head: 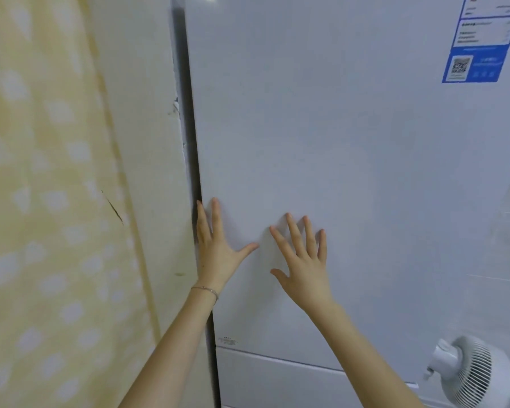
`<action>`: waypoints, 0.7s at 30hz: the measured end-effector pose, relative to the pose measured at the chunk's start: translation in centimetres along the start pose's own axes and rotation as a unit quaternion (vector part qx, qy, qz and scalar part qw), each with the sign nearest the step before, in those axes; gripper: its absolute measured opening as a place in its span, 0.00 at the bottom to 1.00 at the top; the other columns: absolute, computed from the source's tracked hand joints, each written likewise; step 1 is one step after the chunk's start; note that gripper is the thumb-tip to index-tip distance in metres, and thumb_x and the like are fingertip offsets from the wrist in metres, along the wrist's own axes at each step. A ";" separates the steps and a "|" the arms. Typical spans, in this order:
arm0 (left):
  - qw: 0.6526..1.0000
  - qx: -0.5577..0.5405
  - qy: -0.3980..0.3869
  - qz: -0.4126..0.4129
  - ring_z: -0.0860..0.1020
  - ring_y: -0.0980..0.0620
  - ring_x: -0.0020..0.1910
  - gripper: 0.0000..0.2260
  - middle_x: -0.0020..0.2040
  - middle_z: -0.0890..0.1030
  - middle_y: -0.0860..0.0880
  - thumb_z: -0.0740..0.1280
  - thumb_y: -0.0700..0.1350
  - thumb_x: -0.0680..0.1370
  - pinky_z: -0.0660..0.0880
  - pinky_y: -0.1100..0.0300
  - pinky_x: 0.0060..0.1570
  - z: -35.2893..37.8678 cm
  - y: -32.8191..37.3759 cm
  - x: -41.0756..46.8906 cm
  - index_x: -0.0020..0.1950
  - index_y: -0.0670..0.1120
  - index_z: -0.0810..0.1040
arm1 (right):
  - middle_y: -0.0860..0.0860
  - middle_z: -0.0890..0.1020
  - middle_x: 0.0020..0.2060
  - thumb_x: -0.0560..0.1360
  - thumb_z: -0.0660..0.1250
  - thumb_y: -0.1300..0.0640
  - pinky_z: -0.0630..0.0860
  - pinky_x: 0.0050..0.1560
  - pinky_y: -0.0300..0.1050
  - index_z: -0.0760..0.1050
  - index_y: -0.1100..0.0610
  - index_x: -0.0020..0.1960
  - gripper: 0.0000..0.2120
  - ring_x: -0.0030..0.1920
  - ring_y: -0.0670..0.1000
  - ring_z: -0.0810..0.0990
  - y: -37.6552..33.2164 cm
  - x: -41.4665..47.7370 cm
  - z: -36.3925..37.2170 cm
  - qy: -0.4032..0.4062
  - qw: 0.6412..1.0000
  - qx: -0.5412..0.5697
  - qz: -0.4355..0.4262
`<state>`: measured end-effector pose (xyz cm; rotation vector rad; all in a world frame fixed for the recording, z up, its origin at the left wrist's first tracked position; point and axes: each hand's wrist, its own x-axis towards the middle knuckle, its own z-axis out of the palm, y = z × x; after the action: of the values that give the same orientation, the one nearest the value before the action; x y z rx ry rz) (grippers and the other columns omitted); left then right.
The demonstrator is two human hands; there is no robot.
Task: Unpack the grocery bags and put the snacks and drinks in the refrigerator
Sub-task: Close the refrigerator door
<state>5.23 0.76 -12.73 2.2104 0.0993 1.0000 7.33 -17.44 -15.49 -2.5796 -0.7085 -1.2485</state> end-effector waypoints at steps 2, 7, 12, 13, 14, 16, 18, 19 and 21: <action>1.000 0.001 0.004 0.012 0.35 0.59 0.75 0.58 0.78 0.36 0.49 0.76 0.63 0.63 0.39 0.68 0.71 0.7 -0.4 0.4 0.79 0.53 0.40 | 0.53 0.54 0.77 0.62 0.80 0.53 0.43 0.73 0.64 0.62 0.49 0.76 0.47 0.77 0.62 0.48 0.0 0.2 0.8 0.022 1.000 -0.012 0.005; 0.999 -0.004 0.009 0.032 0.32 0.60 0.74 0.58 0.76 0.33 0.52 0.75 0.64 0.63 0.35 0.75 0.68 1.2 -1.4 1.0 0.78 0.53 0.39 | 0.52 0.54 0.77 0.62 0.79 0.57 0.39 0.73 0.62 0.62 0.47 0.75 0.46 0.76 0.60 0.46 -0.1 0.4 1.8 0.043 0.999 -0.020 0.020; 0.999 -0.002 0.012 0.040 0.34 0.56 0.75 0.58 0.76 0.33 0.50 0.76 0.63 0.64 0.36 0.72 0.69 1.2 -1.5 1.0 0.78 0.52 0.39 | 0.51 0.53 0.77 0.62 0.79 0.57 0.38 0.74 0.62 0.61 0.46 0.76 0.46 0.77 0.60 0.46 -0.3 0.4 1.7 0.040 0.999 -0.025 0.027; 0.999 -0.005 0.005 0.043 0.34 0.56 0.75 0.58 0.76 0.33 0.50 0.76 0.63 0.64 0.38 0.70 0.70 1.1 -1.6 1.0 0.78 0.53 0.38 | 0.51 0.53 0.77 0.62 0.79 0.57 0.40 0.74 0.62 0.62 0.46 0.76 0.46 0.77 0.61 0.47 -0.3 0.4 1.6 0.039 0.999 -0.028 0.025; 0.999 -0.005 -0.009 0.040 0.34 0.55 0.76 0.58 0.76 0.33 0.50 0.76 0.62 0.64 0.40 0.66 0.71 0.8 -1.2 0.8 0.78 0.53 0.37 | 0.52 0.54 0.77 0.62 0.79 0.56 0.41 0.74 0.63 0.62 0.47 0.76 0.47 0.77 0.61 0.48 -0.5 0.2 1.1 0.033 0.998 -0.039 0.027; 0.999 0.008 -0.013 0.028 0.37 0.51 0.77 0.57 0.77 0.34 0.45 0.77 0.61 0.65 0.43 0.61 0.72 0.7 -0.9 0.7 0.79 0.51 0.38 | 0.52 0.54 0.77 0.61 0.80 0.54 0.45 0.74 0.65 0.61 0.48 0.76 0.48 0.77 0.62 0.49 -0.7 0.4 0.6 0.014 0.999 -0.042 0.023; 0.999 0.027 -0.006 0.026 0.40 0.45 0.78 0.56 0.78 0.38 0.40 0.77 0.59 0.66 0.42 0.59 0.72 0.2 -0.2 0.3 0.79 0.46 0.43 | 0.52 0.54 0.77 0.62 0.80 0.52 0.48 0.74 0.65 0.60 0.48 0.76 0.47 0.76 0.61 0.50 -1.0 0.3 -0.6 -0.008 0.999 -0.036 0.025; 0.999 0.037 0.000 0.038 0.41 0.44 0.78 0.54 0.78 0.40 0.39 0.77 0.59 0.66 0.41 0.58 0.72 -0.3 0.2 0.1 0.79 0.46 0.45 | 0.52 0.54 0.77 0.63 0.79 0.52 0.49 0.74 0.64 0.59 0.48 0.76 0.47 0.77 0.60 0.50 -1.0 0.2 -1.3 -0.019 0.999 -0.029 0.031; 0.995 0.063 -0.002 0.081 0.42 0.43 0.78 0.50 0.79 0.42 0.40 0.76 0.60 0.68 0.43 0.53 0.74 -1.0 0.9 -0.5 0.79 0.48 0.49 | 0.51 0.53 0.78 0.67 0.77 0.50 0.47 0.74 0.63 0.56 0.46 0.77 0.45 0.77 0.59 0.48 -0.9 -0.5 -2.9 -0.039 0.998 -0.024 0.053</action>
<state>3.97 0.52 -12.04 2.3650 -0.0209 1.1034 4.59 -17.91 -14.12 -2.6787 -0.5536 -1.1516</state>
